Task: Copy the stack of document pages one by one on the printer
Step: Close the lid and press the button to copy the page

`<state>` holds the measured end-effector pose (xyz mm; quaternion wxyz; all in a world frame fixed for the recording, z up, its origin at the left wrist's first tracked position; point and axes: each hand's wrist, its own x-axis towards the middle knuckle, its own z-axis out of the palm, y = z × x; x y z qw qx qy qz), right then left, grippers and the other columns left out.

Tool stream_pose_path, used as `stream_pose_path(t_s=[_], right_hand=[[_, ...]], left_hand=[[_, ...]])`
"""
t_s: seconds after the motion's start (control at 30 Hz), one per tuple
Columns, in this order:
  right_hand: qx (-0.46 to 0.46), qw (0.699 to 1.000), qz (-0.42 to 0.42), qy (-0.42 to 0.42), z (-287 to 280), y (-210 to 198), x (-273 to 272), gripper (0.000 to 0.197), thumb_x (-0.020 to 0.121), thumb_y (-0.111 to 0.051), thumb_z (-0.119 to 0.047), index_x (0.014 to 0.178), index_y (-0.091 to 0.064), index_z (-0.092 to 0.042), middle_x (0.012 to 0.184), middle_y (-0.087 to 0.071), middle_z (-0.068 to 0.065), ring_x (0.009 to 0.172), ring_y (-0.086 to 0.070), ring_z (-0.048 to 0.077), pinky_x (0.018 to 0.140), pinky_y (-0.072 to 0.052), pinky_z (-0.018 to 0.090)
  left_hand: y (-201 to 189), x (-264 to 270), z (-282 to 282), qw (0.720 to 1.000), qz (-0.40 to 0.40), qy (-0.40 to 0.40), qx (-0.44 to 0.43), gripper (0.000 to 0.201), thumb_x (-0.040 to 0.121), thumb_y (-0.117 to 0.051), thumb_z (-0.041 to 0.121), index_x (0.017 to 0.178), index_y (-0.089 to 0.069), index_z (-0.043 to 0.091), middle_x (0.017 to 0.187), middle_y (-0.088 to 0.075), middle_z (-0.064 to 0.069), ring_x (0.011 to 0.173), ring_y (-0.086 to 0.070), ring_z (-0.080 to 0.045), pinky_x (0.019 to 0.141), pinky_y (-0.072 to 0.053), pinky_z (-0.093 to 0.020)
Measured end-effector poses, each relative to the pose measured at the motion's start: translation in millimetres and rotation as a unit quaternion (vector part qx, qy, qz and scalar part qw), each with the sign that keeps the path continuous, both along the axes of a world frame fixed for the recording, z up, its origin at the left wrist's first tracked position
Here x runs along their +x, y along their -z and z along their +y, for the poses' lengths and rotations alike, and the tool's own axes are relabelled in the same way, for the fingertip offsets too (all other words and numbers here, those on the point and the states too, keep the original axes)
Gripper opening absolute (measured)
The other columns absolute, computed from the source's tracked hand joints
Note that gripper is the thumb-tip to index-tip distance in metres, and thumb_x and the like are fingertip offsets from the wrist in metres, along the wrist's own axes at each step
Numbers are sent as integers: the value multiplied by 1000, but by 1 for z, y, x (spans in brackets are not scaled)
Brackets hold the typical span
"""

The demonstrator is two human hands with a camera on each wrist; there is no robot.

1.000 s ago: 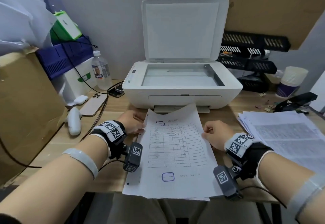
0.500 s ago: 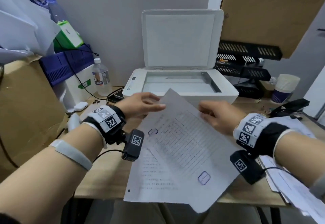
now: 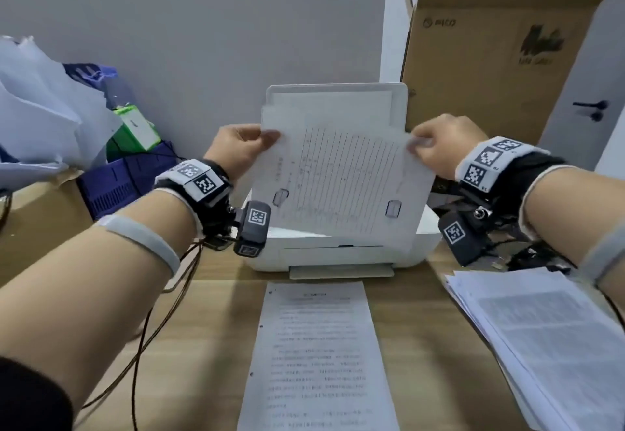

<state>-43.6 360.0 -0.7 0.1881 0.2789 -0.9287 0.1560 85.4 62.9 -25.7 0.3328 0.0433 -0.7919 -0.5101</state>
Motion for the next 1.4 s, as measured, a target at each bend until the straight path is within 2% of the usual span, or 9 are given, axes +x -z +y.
stream_pose_path(t_s=[0.13,0.3,0.43,0.57,0.67,0.8,0.9,1.27,1.4], right_hand=[[-85,991,106,9,-8,-19,-2,25,95,-50,-23,106,-73,-22,105,-71,8,90,-64,36,80,-55,37],[-129,981,136,-55,-18,-2,-21,29,96,-50,-22,109,-73,-33,108,-68,-2,97,-62,26,84,-52,37],[-65,994,44,-79,-29,42,-36,28,97,-53,-18,114,-73,-29,110,-69,4,103,-61,26,92,-47,33],[-2,994,-80,-72,-37,90,-50,27,97,-53,-23,110,-73,-36,115,-70,0,93,-67,20,84,-52,25],[54,985,-150,-63,-42,114,-54,32,99,-47,-23,117,-70,-36,115,-70,-2,73,-65,12,60,-45,13],[83,973,-204,-66,-45,135,-62,33,101,-42,-34,128,-61,-33,143,-53,0,123,-54,21,103,-42,33],[89,972,-206,-74,-43,140,-64,36,102,-37,-39,133,-56,-32,142,-50,3,128,-48,21,108,-38,38],[45,983,-160,-84,-30,157,-55,40,101,-36,-46,136,-50,-32,141,-50,-7,123,-51,15,103,-40,35],[46,983,-158,-79,-31,157,-54,40,101,-36,-48,136,-49,-33,141,-50,-7,120,-53,15,102,-41,36]], left_hand=[[-18,-15,-12,998,34,-18,-40,24,81,-79,30,100,-77,15,86,-75,17,78,-67,2,77,-51,-13],[-7,-30,-25,999,17,-37,-29,8,89,-72,17,94,-75,12,71,-73,13,60,-63,-1,64,-57,-17],[31,-39,-39,996,-89,-28,-16,13,90,-70,13,101,-74,8,102,-74,-12,90,-70,-19,82,-60,-27],[69,-47,-47,962,-241,-23,-127,13,87,-73,25,98,-79,25,98,-77,1,86,-67,-10,95,-55,-37],[77,-47,-42,938,-300,-11,-176,14,89,-70,24,101,-77,28,107,-74,6,91,-64,-3,86,-46,-22],[77,-49,-33,907,-361,11,-217,35,90,-57,9,114,-71,29,124,-67,0,99,-61,-10,86,-42,-20],[75,-52,-28,888,-390,13,-244,56,86,-44,-1,127,-64,32,137,-57,-1,122,-54,-18,91,-40,-22],[74,-53,-15,848,-444,29,-289,70,83,-33,-3,131,-61,38,134,-60,-6,106,-63,-21,71,-51,-23],[72,-53,-13,848,-440,25,-293,67,84,-35,-5,130,-63,34,132,-61,-9,90,-61,-17,55,-40,-16]])
